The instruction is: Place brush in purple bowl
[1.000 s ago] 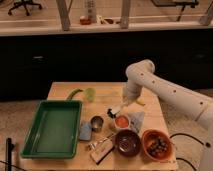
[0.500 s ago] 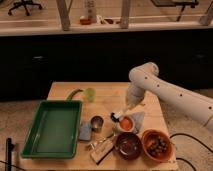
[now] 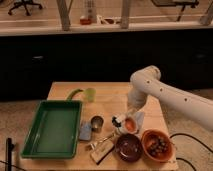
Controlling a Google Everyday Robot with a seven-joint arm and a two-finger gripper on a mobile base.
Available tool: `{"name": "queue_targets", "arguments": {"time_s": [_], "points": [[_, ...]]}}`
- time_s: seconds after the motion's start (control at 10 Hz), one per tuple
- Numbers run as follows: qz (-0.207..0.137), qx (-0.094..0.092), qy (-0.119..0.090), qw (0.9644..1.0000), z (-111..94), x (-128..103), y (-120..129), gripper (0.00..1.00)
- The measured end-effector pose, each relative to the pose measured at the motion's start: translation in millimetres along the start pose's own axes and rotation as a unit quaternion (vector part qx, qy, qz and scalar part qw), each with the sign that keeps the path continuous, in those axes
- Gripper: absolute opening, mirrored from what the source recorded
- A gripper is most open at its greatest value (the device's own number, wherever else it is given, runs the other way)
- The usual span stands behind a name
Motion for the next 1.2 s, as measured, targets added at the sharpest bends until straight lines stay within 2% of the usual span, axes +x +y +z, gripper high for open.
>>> {"name": "queue_targets", "arguments": {"time_s": [0.1, 0.6, 1.2], "points": [[-0.003, 0.001, 0.001, 1.0, -1.5, -1.6, -3.5, 0.02], [-0.025, 0.007, 0.003, 0.9996, -15.5, -13.0, -20.0, 0.02], [-0.057, -0.003, 0.004, 0.9984, -19.8, -39.1, -17.1, 0.02]]}}
